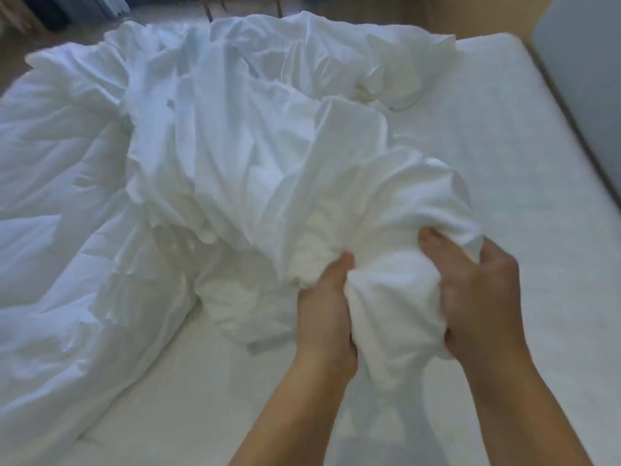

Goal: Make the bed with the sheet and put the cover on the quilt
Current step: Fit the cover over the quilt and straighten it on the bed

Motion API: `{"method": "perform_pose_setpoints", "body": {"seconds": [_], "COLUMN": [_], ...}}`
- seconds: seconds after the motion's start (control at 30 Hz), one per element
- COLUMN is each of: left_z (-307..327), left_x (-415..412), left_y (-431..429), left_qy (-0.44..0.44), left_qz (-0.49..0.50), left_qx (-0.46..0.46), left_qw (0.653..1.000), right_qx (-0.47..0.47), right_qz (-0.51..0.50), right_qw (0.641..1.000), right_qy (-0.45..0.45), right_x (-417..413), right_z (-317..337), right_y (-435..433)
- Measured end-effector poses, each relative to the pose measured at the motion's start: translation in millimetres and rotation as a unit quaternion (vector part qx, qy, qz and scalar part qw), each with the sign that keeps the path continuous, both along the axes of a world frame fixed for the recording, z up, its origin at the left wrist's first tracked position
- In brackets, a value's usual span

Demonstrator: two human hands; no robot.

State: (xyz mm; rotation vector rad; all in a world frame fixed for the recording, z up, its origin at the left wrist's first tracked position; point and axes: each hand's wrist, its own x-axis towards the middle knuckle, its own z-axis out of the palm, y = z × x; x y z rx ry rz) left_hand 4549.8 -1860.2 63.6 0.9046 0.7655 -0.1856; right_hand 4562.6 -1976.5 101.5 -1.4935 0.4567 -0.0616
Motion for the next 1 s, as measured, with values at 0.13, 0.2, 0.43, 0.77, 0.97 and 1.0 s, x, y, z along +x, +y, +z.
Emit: {"method": "perform_pose_setpoints", "body": {"seconds": [0.13,0.2,0.43,0.77,0.97,1.0], "left_z": [2.1,-1.0,6.6,-29.0,-31.4,-41.9], "left_x": [-42.4,-19.1,-34.9,-63.4,16.3,18.6], "left_y": [-54.8,-54.4,-77.0,-89.0,-162.9,-164.6], "left_qy": [0.082,0.064,0.052,0.196,0.167,0.18], "left_qz": [-0.053,0.017,0.065,-0.303,-0.533,-0.56], "left_qx": [-0.013,-0.016,0.099,0.691,0.615,0.618], "left_qw": [0.995,0.998,0.992,0.626,0.556,0.522], "right_qx": [0.047,0.033,0.098,-0.124,-0.241,-0.248], "right_qz": [-0.032,-0.004,-0.021,0.019,0.171,0.189], "right_qw": [0.991,0.994,0.994,0.987,0.955,0.949], "right_qy": [0.122,0.106,-0.05,0.1,-0.027,-0.033], "right_x": [-71.1,-71.3,-90.7,-143.6,-156.5,-157.8], "right_z": [-47.2,-58.5,-10.4,-108.2,-119.3,-121.2], "right_y": [-56.7,-60.0,-116.9,-127.5,-121.5,-120.0]}}
